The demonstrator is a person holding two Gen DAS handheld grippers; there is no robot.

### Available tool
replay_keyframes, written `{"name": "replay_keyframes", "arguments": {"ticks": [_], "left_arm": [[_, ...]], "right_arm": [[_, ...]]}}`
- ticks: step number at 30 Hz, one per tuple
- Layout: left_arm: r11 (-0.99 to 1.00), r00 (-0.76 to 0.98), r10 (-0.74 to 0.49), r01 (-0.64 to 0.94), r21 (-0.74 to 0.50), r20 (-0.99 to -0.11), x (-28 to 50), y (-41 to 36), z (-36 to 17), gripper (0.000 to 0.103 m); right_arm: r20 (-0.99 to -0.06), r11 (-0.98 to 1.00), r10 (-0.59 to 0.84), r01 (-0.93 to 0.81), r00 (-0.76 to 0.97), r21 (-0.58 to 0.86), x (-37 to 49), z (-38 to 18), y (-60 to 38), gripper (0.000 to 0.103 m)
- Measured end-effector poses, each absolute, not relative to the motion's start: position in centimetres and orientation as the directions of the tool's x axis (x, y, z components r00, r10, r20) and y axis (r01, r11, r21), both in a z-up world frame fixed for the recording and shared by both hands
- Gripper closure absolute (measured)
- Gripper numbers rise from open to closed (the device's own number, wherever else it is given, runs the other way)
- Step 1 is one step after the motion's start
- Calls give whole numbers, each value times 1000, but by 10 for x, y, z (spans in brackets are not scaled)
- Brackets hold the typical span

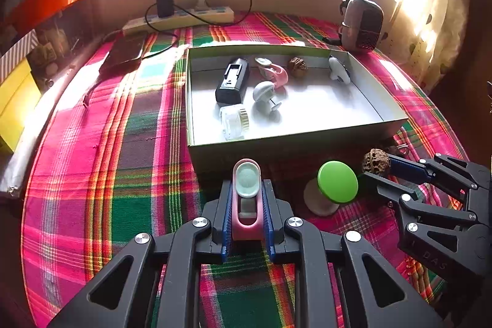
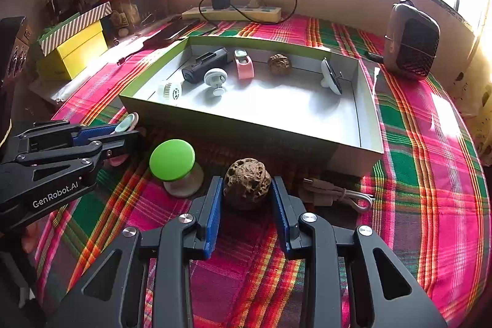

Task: Organize objects
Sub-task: 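Lift and carry the pink holder and walnut over the box with both tools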

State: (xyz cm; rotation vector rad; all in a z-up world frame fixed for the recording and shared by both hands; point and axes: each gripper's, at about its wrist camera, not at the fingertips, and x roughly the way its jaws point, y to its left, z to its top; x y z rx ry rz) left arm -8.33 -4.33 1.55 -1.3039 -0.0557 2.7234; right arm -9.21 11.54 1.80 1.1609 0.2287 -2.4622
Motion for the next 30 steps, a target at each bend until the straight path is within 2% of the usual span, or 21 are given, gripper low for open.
{"name": "replay_keyframes", "arguments": {"ticks": [11,30], "left_arm": [[-985,-640,170,-136,-108,-750,-83,-39,37,87],[-983,-640,179,-154,-104,-747,-110,-31,48,87]], "right_arm": [[-740,-901,-312,432,-596,32,-95,37,121,71],[-731,-904,-320,426,-602,45,-121,50,124,71]]}}
